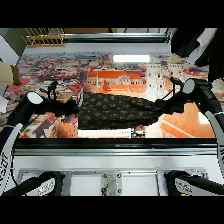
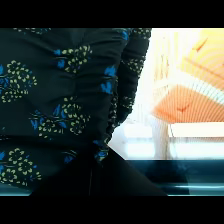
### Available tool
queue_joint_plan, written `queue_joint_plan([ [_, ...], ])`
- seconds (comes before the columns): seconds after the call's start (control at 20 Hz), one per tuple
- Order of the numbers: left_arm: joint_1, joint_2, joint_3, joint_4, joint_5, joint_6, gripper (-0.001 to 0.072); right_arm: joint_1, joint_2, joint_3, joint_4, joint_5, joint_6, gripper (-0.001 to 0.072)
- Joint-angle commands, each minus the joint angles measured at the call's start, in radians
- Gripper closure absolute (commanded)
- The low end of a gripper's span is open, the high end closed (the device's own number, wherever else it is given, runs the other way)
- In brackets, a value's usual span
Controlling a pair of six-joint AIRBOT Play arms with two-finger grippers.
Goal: Fold the clothes and pants, and hang the long-sleeved shirts on hangers.
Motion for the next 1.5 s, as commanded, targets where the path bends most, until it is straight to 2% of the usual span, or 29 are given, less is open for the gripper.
queue_joint_plan([
  [0.0,-0.042,0.015,-0.169,0.003,0.14,0.025,0.0699,0.012,0.005,-0.099,-0.009,-0.056,0.0,0.0696],
  [0.15,-0.051,-0.026,-0.183,0.002,0.182,0.024,0.0698,0.016,0.001,-0.128,0.006,-0.079,0.0,0.0696],
  [0.35,-0.051,-0.069,-0.12,0.003,0.132,0.024,0.0698,0.016,0.0,-0.132,0.06,-0.081,-0.001,0.068],
  [0.4,-0.051,-0.068,-0.105,0.003,0.116,0.025,0.0667,0.015,0.001,-0.132,0.082,-0.082,-0.012,0.0545],
  [0.45,-0.05,-0.061,-0.089,0.004,0.097,0.025,0.0374,0.013,0.005,-0.132,0.11,-0.081,-0.039,0.034],
  [0.5,-0.05,-0.044,-0.076,0.006,0.088,0.025,0.0207,0.013,0.015,-0.13,0.132,-0.08,-0.056,0.0221],
  [0.55,-0.05,-0.018,-0.057,0.008,0.072,0.025,0.0203,0.013,0.034,-0.127,0.133,-0.074,-0.061,0.0175],
  [0.6,-0.05,0.013,-0.04,0.008,0.06,0.025,0.0203,0.005,0.063,-0.122,0.133,-0.062,-0.067,0.0174],
  [0.7,-0.046,0.097,-0.011,0.007,0.033,0.024,0.0203,-0.047,0.136,-0.121,0.13,-0.045,-0.107,0.0171],
  [0.75,-0.046,0.133,-0.002,0.008,0.019,0.024,0.0203,-0.093,0.173,-0.121,0.131,-0.035,-0.117,0.013],
  [0.8,-0.047,0.172,0.003,0.007,0.006,0.024,0.0204,-0.141,0.201,-0.121,0.134,-0.024,-0.13,0.0006],
  [0.9,-0.052,0.24,0.002,0.003,-0.006,0.019,0.0206,-0.244,0.23,-0.126,0.142,-0.007,-0.163,-0.0008],
  [0.95,-0.063,0.266,0.002,0.003,-0.007,0.014,0.0331,-0.295,0.229,-0.137,0.166,-0.007,-0.188,-0.0008],
  [1.0,-0.077,0.287,0.002,0.003,-0.005,0.014,0.0577,-0.336,0.22,-0.154,0.203,-0.009,-0.22,-0.0008],
  [1.05,-0.099,0.303,0.002,0.003,0.002,0.015,0.0699,-0.376,0.204,-0.181,0.257,-0.023,-0.257,-0.0008],
  [1.25,-0.22,0.314,0.002,0.004,0.029,0.006,0.0699,-0.465,0.091,-0.295,0.51,-0.14,-0.44,-0.0008],
  [1.45,-0.306,0.27,0.002,0.003,0.036,-0.061,0.0698,-0.467,-0.068,-0.298,0.756,-0.158,-0.648,-0.0008],
])
